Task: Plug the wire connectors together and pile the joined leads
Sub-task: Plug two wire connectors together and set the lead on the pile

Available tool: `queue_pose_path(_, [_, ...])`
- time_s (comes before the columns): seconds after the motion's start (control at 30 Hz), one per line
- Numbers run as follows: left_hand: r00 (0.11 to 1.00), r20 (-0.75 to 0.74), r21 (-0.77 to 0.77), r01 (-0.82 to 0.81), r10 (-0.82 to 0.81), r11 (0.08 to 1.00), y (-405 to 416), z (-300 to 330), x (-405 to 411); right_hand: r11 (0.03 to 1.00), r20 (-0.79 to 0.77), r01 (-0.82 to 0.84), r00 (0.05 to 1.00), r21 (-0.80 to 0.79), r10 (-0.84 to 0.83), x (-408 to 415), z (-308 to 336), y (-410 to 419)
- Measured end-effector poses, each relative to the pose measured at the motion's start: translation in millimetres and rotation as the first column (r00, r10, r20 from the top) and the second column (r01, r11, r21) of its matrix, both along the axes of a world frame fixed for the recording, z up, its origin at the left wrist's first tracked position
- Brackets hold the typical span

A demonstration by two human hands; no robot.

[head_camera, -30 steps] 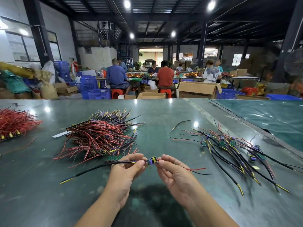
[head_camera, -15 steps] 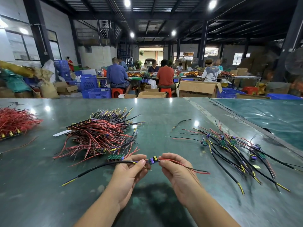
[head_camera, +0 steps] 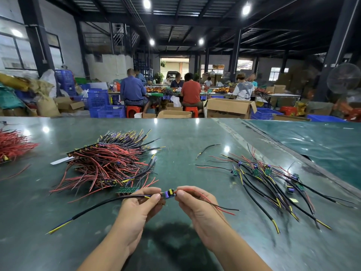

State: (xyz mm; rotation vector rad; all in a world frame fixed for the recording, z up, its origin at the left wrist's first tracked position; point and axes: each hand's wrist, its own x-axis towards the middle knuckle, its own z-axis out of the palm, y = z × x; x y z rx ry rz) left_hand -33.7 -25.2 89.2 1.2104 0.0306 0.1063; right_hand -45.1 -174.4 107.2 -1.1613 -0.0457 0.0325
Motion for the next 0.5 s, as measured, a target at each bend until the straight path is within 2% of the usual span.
queue_pose_path(0.1, [0.999,-0.012,-0.039,0.047,-0.048,0.998,0,1,0,0.997,-0.027,0.067,0.997,0.034,-0.066,4,-2,0])
queue_pose_path(0.27, [0.994,-0.004,-0.192,0.103,-0.106,0.976,-5,9,0,0.968,-0.044,0.195,0.981,0.160,-0.190,10,-1,-1])
queue_pose_path(0.37, [0.996,-0.022,-0.292,0.074,-0.084,0.954,-1,14,-1,0.926,-0.032,0.256,0.966,0.278,-0.257,15,6,-11])
queue_pose_path(0.5, [1.000,-0.006,-0.382,0.016,-0.020,0.924,1,13,-1,0.890,-0.047,0.257,0.965,0.375,-0.259,18,8,-23])
